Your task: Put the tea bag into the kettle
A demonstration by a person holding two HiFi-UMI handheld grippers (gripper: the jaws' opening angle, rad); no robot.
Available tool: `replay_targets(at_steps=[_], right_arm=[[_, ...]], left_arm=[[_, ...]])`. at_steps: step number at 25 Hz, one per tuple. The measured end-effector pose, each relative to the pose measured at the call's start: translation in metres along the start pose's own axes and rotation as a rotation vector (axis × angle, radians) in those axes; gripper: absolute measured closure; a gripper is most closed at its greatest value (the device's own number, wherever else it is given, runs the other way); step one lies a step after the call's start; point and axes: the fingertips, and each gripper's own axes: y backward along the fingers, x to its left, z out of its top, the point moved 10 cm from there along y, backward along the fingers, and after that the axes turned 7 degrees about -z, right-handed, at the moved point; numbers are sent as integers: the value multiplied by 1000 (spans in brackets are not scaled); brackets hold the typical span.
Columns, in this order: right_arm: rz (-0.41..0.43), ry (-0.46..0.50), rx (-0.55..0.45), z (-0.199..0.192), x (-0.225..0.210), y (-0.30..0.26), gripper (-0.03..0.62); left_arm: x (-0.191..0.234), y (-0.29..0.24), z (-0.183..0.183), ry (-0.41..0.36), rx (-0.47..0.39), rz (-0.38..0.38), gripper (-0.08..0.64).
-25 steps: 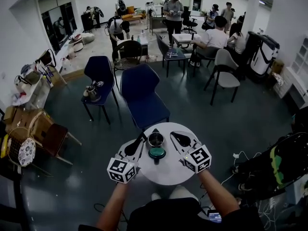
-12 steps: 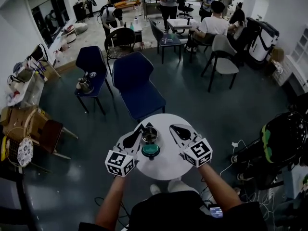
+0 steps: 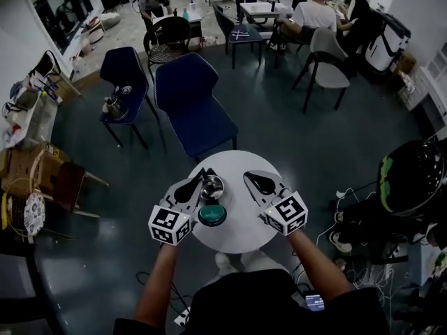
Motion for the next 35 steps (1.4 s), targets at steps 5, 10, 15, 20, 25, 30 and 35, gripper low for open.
replay_targets(at_steps=[5,10,15,20,25,30,35], right_arm=[[10,-27,10,-17,-17,-19,575],[25,-55,35,-31,-33,-39,575],[53,-80,54,-39,-45,-51,575],[54,-102,70,-49,-60,-53,575],[60,-116,87,-64,-58,-56,575],[88,-66,108,-71,-59,-59,575],[89,-108,116,-86,-63,-65,575]], left_arm=[[20,-22,-10,-35,63,-3,540],[35,-45,-18,-75,158,-38,540],[47,-67,-22,-78,275,-86,540],[49,-92,-32,-185,444,-146,540],[49,-105,-42,-323,579,-205,540],[45,-120,-50,-425,695,-258,540],[48,-129,-60,-464,777,-299,540]])
